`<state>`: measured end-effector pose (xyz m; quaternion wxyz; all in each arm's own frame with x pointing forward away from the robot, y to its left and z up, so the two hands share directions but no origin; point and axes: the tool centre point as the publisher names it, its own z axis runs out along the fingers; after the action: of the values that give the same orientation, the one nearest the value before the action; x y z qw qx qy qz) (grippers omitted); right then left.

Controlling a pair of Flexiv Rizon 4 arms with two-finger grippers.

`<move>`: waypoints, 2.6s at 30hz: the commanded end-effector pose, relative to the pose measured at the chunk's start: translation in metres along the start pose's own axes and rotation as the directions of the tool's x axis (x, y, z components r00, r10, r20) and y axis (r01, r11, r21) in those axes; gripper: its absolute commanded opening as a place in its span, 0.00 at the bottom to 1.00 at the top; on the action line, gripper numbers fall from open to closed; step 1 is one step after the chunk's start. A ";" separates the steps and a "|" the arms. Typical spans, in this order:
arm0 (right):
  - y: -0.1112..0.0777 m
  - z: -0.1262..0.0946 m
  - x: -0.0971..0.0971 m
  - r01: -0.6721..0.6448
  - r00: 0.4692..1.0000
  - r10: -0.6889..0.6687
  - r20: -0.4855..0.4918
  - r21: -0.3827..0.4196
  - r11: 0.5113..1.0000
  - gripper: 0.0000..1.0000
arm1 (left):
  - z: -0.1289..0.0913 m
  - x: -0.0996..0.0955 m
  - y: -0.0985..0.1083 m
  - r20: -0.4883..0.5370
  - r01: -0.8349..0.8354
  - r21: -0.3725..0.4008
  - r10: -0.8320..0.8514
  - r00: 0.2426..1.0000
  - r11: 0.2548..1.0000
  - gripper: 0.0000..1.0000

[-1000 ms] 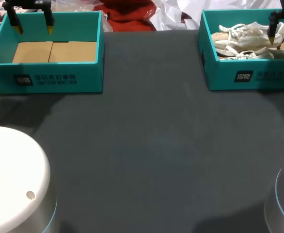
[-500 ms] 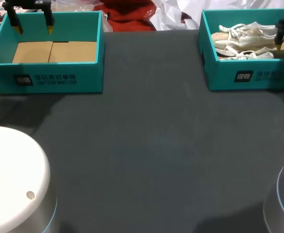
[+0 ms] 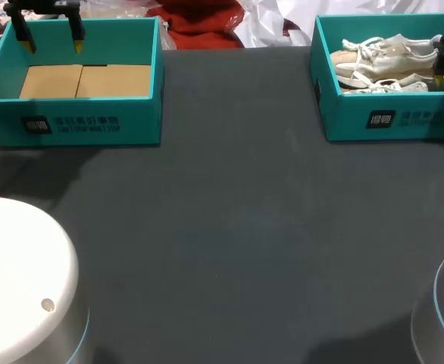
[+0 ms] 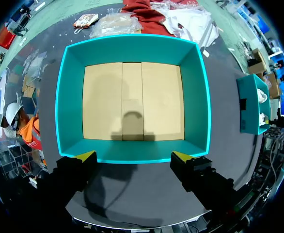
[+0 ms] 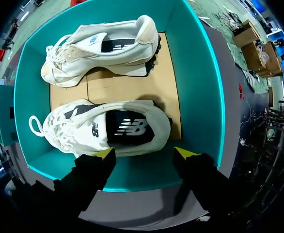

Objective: Take the shoe out of the shoebox, open the shoe tongue, remove and reinsert the insole, then place the shoe into the shoebox

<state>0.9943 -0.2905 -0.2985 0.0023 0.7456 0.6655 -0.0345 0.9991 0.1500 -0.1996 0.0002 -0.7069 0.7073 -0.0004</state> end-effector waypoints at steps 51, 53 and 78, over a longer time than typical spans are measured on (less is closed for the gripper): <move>0.005 0.053 -0.011 0.013 0.997 -0.008 -0.076 0.062 0.998 0.00 | 0.000 0.000 0.000 0.000 0.000 0.000 0.000 1.000 1.000 1.00; 0.005 0.051 -0.011 0.009 0.998 -0.005 -0.068 0.057 0.998 0.00 | 0.000 0.000 0.000 0.000 0.000 0.000 0.000 1.000 1.000 1.00; 0.014 0.018 -0.021 -0.055 0.998 0.055 -0.041 -0.001 0.998 0.00 | 0.000 0.000 0.000 0.000 0.000 0.000 0.000 1.000 1.000 1.00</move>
<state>1.0063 -0.3117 -0.3220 -0.0093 0.7644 0.6444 -0.0204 0.9991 0.1500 -0.1996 0.0002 -0.7069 0.7073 -0.0004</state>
